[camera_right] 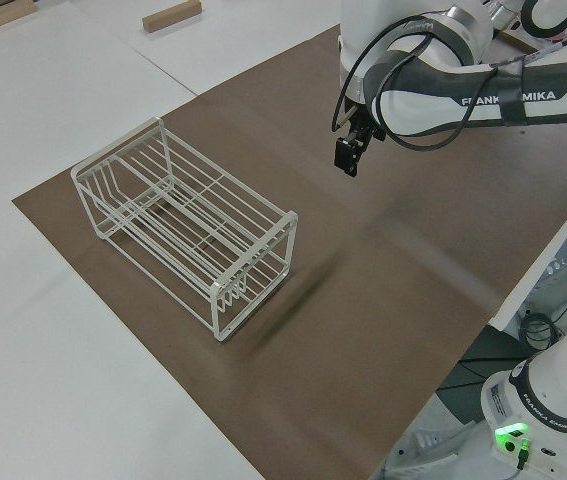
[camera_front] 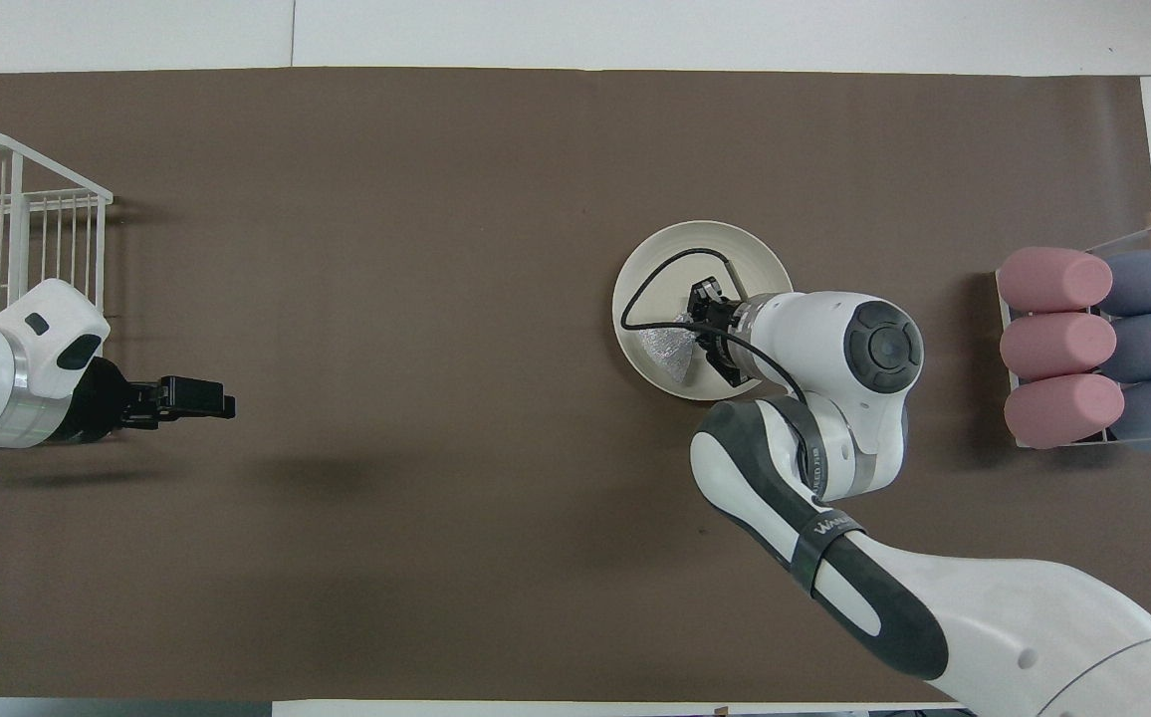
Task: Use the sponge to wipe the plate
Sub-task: 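Rub the sponge around the plate surface with the right gripper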
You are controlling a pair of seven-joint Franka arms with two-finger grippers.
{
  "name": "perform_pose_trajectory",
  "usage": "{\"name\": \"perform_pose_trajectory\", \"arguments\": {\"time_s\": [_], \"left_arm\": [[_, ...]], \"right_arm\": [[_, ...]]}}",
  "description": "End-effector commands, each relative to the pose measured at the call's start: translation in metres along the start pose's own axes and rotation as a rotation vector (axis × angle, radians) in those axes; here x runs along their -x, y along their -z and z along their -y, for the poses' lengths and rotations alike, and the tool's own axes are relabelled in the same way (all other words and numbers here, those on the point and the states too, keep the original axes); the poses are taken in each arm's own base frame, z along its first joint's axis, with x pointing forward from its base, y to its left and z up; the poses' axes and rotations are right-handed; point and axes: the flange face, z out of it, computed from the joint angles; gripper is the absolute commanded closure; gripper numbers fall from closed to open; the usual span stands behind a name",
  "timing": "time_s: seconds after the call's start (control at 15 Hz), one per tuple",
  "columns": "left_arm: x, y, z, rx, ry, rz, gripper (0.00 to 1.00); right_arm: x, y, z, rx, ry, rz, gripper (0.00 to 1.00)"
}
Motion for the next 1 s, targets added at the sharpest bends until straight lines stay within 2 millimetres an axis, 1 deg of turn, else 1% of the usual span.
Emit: {"name": "perform_pose_trajectory", "arguments": {"time_s": [0.0, 0.07, 0.2, 0.33, 0.53, 0.6, 0.67, 0.73, 0.87, 0.93], "left_arm": [[-0.004, 0.002, 0.002, -0.019, 0.011, -0.017, 0.0], [-0.004, 0.003, 0.001, -0.019, 0.017, -0.019, 0.0], [-0.004, 0.002, 0.002, -0.019, 0.022, -0.017, 0.0], [-0.004, 0.002, 0.001, -0.019, 0.022, -0.019, 0.0], [-0.004, 0.002, 0.0, -0.019, 0.028, -0.017, 0.0], [-0.004, 0.002, 0.0, -0.019, 0.031, -0.018, 0.0], [-0.004, 0.002, 0.0, -0.018, 0.032, -0.018, 0.0], [-0.004, 0.002, 0.0, -0.019, 0.031, -0.02, 0.0], [-0.004, 0.002, -0.001, -0.019, 0.031, -0.018, 0.0], [-0.004, 0.002, -0.001, -0.019, 0.031, -0.018, 0.0]], "right_arm": [[-0.024, -0.029, -0.027, 0.077, 0.015, 0.016, 1.0], [-0.027, -0.028, -0.028, 0.077, 0.031, 0.016, 1.0], [-0.05, -0.025, -0.033, 0.081, 0.083, 0.014, 1.0], [-0.054, -0.024, -0.034, 0.089, 0.094, 0.018, 1.0], [-0.038, -0.027, -0.032, 0.093, 0.067, 0.023, 1.0], [-0.025, -0.029, -0.03, 0.095, 0.055, 0.027, 1.0], [-0.007, -0.031, -0.026, 0.091, 0.026, 0.028, 1.0], [0.005, -0.032, -0.023, 0.09, -0.003, 0.03, 1.0], [0.017, -0.031, -0.018, 0.086, -0.025, 0.034, 1.0], [0.018, -0.025, -0.009, 0.078, -0.035, 0.037, 1.0]]}}
